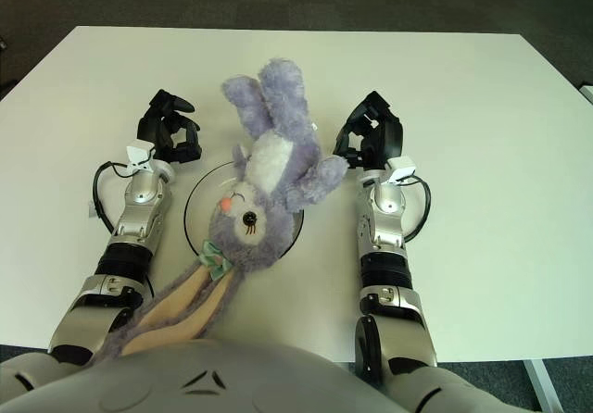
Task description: Put the doll into the plate.
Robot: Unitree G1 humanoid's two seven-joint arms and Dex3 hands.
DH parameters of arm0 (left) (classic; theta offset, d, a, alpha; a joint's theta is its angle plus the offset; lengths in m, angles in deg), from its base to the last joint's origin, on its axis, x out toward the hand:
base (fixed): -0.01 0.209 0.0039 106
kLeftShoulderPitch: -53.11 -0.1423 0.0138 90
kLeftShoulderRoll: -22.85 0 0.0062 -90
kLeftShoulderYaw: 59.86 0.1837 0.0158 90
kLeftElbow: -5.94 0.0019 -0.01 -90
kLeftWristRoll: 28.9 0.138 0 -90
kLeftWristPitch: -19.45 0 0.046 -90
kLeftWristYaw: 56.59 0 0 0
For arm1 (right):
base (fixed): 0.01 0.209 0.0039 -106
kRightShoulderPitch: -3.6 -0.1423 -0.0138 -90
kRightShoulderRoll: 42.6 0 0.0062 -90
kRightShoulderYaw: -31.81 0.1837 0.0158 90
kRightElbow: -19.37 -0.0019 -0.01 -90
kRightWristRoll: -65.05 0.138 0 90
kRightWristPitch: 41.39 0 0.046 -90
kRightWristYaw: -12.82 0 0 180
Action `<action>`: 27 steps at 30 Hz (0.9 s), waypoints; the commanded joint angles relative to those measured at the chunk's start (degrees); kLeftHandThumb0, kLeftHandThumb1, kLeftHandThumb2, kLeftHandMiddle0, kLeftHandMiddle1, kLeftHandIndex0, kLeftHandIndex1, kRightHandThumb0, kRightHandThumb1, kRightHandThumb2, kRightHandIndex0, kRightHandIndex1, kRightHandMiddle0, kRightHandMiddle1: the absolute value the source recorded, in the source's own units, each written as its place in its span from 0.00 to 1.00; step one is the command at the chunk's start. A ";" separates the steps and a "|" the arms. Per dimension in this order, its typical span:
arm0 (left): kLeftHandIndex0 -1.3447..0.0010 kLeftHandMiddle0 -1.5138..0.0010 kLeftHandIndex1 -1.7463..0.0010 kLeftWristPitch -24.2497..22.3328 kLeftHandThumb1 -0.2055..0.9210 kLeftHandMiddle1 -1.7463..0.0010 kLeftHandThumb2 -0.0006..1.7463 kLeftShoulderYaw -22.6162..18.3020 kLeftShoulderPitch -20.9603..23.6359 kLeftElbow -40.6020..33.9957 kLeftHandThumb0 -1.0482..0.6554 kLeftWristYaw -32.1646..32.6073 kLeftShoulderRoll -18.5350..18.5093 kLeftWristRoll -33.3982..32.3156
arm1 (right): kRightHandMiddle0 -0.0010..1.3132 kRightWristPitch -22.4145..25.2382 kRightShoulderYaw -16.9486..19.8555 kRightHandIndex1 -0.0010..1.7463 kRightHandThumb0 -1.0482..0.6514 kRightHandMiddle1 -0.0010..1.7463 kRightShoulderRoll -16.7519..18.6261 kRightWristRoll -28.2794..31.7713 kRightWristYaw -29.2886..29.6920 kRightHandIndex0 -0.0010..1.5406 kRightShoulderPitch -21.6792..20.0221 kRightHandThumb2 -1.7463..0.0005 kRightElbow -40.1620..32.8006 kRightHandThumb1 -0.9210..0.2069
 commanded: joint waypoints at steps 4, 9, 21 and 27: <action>0.63 0.66 0.00 -0.77 0.44 0.00 0.77 -0.33 -6.47 1.77 0.61 -1.62 1.22 -1.06 | 0.55 2.39 0.03 1.00 0.61 0.96 0.64 0.62 -0.33 0.58 5.15 0.00 1.76 0.89; 0.62 0.66 0.00 0.68 0.44 0.00 0.78 -0.03 -6.17 3.49 0.61 -1.39 1.17 0.18 | 0.53 4.74 0.00 0.99 0.61 0.99 0.74 0.46 0.15 0.58 5.36 0.00 1.18 0.88; 0.62 0.65 0.00 4.24 0.43 0.00 0.79 0.19 -5.03 7.62 0.61 0.55 0.38 4.01 | 0.55 9.16 0.23 0.92 0.61 1.00 0.85 -0.11 1.92 0.62 5.40 0.00 0.37 0.91; 0.61 0.64 0.00 5.20 0.41 0.00 0.80 0.18 -4.62 8.84 0.61 0.96 0.48 4.62 | 0.55 11.89 0.24 0.92 0.61 1.00 0.84 -0.79 3.86 0.62 5.33 0.00 -0.24 0.92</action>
